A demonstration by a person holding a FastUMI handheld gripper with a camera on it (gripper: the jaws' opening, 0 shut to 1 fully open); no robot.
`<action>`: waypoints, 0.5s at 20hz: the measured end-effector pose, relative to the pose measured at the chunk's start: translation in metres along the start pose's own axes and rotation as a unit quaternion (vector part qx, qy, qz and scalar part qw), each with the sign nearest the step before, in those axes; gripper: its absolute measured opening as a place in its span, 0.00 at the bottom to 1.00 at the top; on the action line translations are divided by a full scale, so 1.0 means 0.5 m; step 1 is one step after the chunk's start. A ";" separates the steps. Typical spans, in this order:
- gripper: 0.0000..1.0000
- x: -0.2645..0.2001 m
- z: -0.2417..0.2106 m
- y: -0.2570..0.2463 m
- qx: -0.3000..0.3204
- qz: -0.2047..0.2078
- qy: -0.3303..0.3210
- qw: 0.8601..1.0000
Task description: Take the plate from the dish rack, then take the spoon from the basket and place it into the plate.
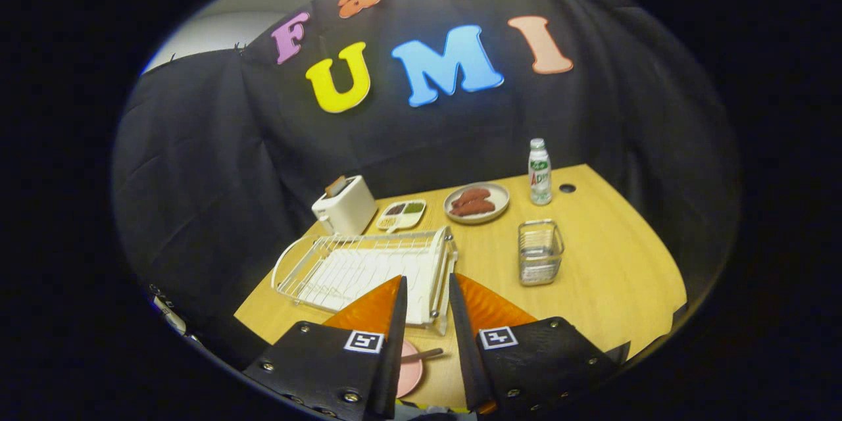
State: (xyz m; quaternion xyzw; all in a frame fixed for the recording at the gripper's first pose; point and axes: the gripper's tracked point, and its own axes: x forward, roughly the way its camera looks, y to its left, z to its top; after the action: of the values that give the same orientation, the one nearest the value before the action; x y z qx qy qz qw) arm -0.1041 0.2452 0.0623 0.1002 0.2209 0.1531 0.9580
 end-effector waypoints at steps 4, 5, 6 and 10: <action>0.38 -0.034 0.164 -0.057 -0.040 -0.039 -0.098 0.994; 0.38 -0.042 0.204 -0.065 -0.050 -0.044 -0.120 0.991; 0.38 -0.050 0.233 -0.074 -0.062 -0.049 -0.139 0.987; 0.38 -0.071 0.325 -0.097 -0.087 -0.058 -0.184 0.977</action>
State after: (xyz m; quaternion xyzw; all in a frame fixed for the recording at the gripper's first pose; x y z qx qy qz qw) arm -0.0485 0.1676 0.2068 0.0302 0.0325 0.0953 0.9945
